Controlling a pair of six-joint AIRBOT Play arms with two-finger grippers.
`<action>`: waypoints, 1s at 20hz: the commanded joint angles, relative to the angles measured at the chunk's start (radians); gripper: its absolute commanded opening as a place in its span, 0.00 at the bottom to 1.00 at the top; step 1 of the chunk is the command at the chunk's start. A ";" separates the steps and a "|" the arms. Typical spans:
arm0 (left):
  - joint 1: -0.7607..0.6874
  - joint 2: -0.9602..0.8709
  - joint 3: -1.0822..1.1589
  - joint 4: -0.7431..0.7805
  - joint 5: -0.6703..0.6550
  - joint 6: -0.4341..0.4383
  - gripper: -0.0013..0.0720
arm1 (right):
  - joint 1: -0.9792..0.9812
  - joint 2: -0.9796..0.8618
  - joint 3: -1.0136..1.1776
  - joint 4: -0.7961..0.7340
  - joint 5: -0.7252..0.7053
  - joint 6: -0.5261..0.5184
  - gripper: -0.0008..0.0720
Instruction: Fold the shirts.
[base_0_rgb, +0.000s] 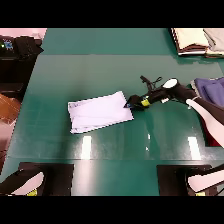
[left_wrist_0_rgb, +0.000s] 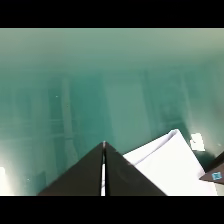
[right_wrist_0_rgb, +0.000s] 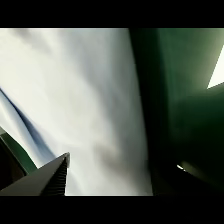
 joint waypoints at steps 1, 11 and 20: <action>-0.001 0.001 0.000 -0.004 -0.003 0.000 0.05 | 0.080 -0.093 0.105 0.019 -0.015 -0.005 0.78; -0.104 0.000 0.000 -0.056 -0.004 0.034 0.05 | -0.031 -0.022 0.368 -0.175 -0.049 0.080 0.03; -0.285 0.000 0.000 -0.056 0.101 0.033 0.05 | -0.666 0.261 0.446 -0.409 -0.020 0.197 0.03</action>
